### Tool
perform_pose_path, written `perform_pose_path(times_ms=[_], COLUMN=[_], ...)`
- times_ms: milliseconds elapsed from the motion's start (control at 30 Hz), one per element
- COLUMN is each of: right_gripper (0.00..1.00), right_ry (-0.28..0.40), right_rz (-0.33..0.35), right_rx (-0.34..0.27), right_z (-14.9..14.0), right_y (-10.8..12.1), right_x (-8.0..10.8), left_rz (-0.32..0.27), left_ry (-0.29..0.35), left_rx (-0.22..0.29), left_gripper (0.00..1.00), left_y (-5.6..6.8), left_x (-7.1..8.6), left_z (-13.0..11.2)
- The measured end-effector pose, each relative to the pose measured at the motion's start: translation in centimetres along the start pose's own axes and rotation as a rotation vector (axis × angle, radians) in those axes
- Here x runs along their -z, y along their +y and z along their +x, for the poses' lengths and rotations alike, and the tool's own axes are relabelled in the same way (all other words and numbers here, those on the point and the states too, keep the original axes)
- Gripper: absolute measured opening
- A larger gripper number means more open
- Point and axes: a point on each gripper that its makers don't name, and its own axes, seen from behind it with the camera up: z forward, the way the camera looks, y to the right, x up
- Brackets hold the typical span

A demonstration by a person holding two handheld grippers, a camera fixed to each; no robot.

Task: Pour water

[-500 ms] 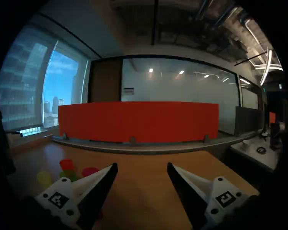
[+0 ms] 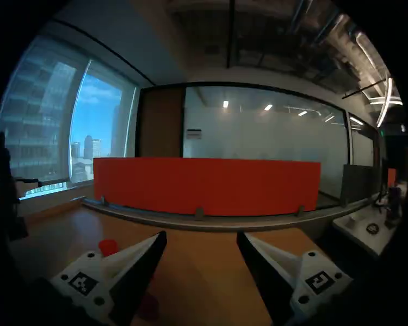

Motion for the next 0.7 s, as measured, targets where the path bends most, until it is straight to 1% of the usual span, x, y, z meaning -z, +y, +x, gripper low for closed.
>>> perform_pose_path(times_ms=[100,233,467,567,700], right_gripper=[0.99,0.99,0.99,0.99,1.00], right_ry=[-0.007,-0.008,-0.009,-0.013,-0.014], right_rz=[0.037,0.094,0.225,0.285,0.366], right_rx=[-0.011,-0.026,-0.021,-0.019,-0.024], right_z=[-0.2,-0.1,0.1,0.2,0.4], right_y=[-0.6,-1.4,-3.3,-4.3,-5.7], right_x=[0.0,0.0,0.5,0.8,1.4], left_rz=[-0.037,-0.107,-0.238,-0.297,-0.352], left_ry=[-0.016,-0.035,-0.048,-0.046,-0.040], left_rx=[0.000,0.010,0.039,0.042,0.048], left_gripper=[0.93,0.93,0.93,0.93,0.93], left_y=[0.8,2.3,4.9,5.9,7.0], left_x=[0.0,0.0,0.0,0.1,0.3], left_z=[-0.2,-0.5,-0.4,-0.2,0.3])
